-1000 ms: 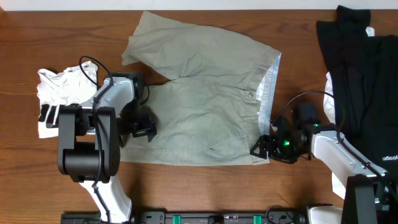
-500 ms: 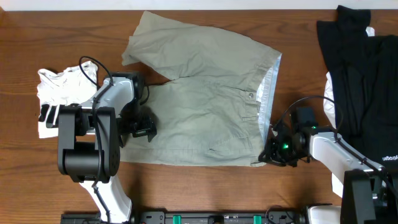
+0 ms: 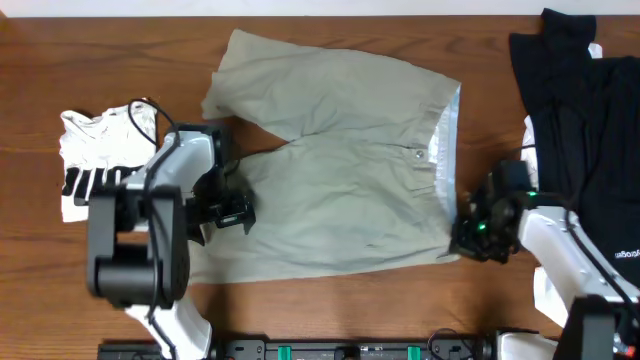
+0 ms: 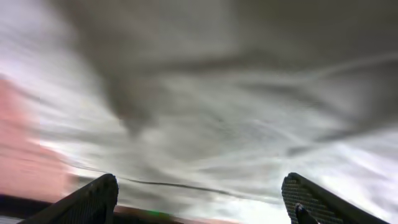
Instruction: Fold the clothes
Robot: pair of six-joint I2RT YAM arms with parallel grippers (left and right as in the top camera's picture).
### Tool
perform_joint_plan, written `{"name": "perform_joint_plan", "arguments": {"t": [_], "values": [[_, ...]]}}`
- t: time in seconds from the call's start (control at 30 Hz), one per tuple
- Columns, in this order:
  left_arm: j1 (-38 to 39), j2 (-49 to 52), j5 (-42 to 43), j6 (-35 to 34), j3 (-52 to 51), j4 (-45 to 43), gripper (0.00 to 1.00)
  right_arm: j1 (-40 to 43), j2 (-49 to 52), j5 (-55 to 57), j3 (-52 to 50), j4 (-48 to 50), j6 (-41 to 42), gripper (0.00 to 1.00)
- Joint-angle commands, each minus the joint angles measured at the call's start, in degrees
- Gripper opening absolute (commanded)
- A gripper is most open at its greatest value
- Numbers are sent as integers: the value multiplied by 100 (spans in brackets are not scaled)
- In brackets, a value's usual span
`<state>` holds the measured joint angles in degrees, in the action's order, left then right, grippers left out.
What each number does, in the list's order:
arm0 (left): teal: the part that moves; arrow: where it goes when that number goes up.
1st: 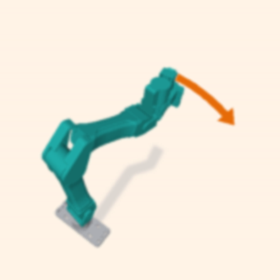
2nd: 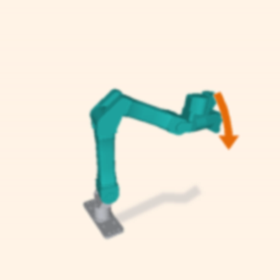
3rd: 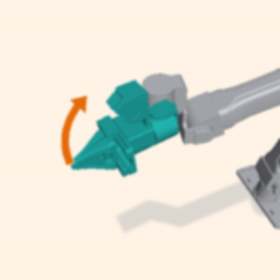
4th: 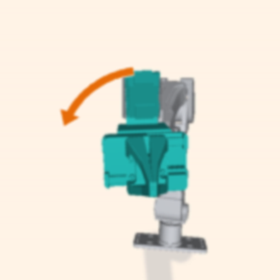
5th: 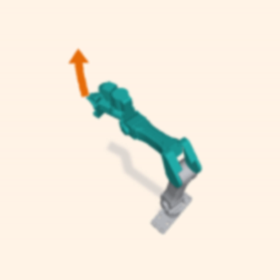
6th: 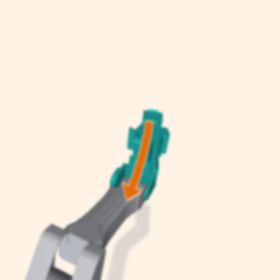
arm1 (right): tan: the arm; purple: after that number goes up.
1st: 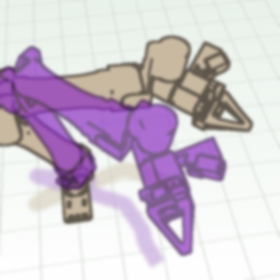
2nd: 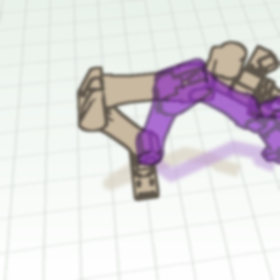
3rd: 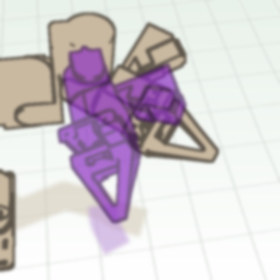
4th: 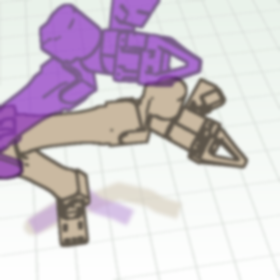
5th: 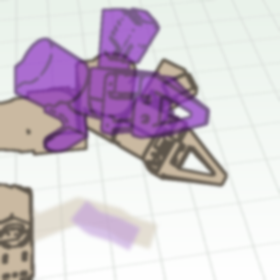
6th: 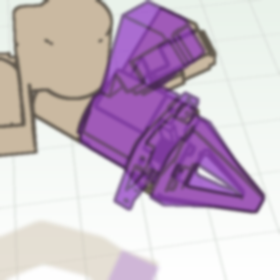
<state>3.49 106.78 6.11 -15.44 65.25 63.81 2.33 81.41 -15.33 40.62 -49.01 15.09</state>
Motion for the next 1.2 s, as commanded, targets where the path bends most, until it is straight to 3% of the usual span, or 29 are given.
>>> {"name": "perform_joint_plan", "arguments": {"t": [0.0,0.2,0.37,0.87,1.17], "values": [[-13,-892,514,55,44,-4,87,343,-284,612,295,-31,98,1],[-15,-1840,846,-107,44,326,95,490,-297,612,317,-116,52,1],[-15,-1963,846,-229,-17,800,96,487,-295,612,317,-140,50,1],[-20,-1954,398,-925,-1917,96,96,490,-295,612,317,-179,-175,1],[-20,-1954,511,-2138,-2323,-83,98,490,-297,610,317,-179,-192,1]]}}
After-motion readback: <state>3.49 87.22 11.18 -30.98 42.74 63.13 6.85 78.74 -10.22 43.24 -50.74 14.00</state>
